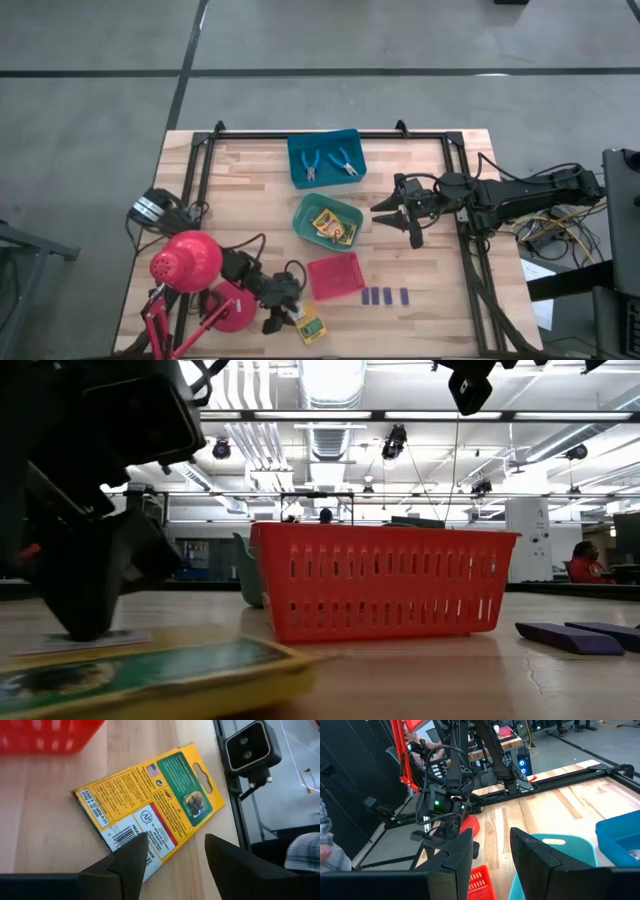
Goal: Pick & Place School Supplies
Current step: Put the yellow crayon box in the green bin
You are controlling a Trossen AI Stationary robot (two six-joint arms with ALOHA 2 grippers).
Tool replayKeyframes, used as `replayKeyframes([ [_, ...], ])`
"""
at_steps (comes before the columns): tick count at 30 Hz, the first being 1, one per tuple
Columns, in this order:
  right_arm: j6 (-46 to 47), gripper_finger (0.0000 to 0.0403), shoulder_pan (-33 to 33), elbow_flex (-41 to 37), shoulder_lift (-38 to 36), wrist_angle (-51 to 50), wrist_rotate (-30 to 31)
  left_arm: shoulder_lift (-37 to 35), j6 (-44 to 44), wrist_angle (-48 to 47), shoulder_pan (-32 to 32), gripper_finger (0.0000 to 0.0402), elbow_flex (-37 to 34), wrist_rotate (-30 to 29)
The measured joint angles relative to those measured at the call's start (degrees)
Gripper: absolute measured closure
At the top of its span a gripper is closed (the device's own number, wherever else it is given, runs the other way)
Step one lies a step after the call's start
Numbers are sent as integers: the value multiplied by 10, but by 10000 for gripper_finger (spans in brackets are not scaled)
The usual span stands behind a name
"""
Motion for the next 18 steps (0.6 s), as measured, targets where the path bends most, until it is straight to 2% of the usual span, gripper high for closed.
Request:
replayKeyframes([
  [8, 0, 278, 0, 0, 0, 0, 0, -61, -37, -31, 0, 195, -48, -12],
  [18, 0, 278, 0, 0, 0, 0, 0, -180, -62, -22, 3, 195, -173, -64],
])
